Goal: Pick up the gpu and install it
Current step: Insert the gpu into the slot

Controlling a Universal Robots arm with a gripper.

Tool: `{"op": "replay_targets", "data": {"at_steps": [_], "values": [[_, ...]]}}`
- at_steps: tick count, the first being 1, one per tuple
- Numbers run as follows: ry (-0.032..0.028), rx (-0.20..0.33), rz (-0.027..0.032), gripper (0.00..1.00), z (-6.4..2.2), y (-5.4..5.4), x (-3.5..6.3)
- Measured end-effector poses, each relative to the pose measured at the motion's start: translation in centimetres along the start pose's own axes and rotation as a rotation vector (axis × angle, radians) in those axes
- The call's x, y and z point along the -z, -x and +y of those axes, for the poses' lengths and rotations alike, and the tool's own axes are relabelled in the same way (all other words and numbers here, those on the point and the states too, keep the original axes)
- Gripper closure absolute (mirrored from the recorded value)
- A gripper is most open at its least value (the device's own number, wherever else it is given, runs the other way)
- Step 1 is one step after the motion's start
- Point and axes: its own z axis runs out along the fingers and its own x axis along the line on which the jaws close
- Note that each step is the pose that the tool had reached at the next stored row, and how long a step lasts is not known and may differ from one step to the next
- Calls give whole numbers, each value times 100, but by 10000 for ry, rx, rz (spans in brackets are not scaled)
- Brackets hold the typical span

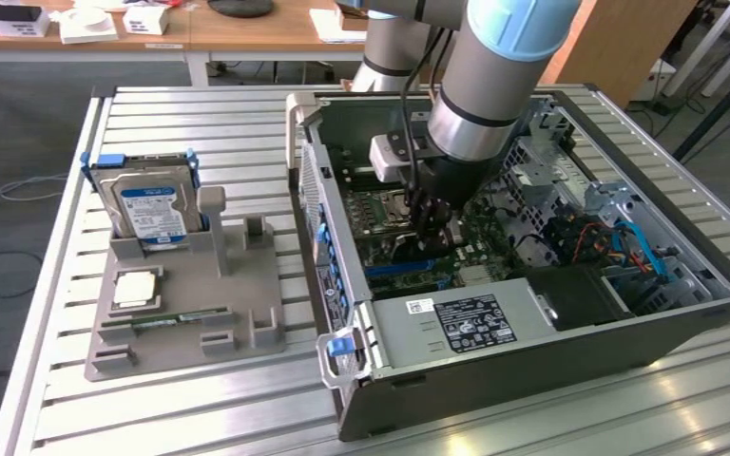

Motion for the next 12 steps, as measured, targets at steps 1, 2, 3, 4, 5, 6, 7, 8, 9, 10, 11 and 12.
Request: {"op": "replay_targets", "data": {"at_steps": [1,2,3,4,5,6,7,8,9,10,11,12], "values": [[0,0,-1,73,0,0,-1],[0,0,1,73,0,0,-2],[0,0,1,73,0,0,-2],[0,0,0,73,0,0,-2],[1,0,0,73,0,0,-2],[1,0,1,73,0,0,-2],[0,0,0,73,0,0,-2],[0,1,1,73,0,0,-2],[1,0,1,73,0,0,-2],[0,0,-4,73,0,-1,-2],[-1,0,-20,73,0,-2,-3],[-2,1,-41,73,0,-5,-2]]}}
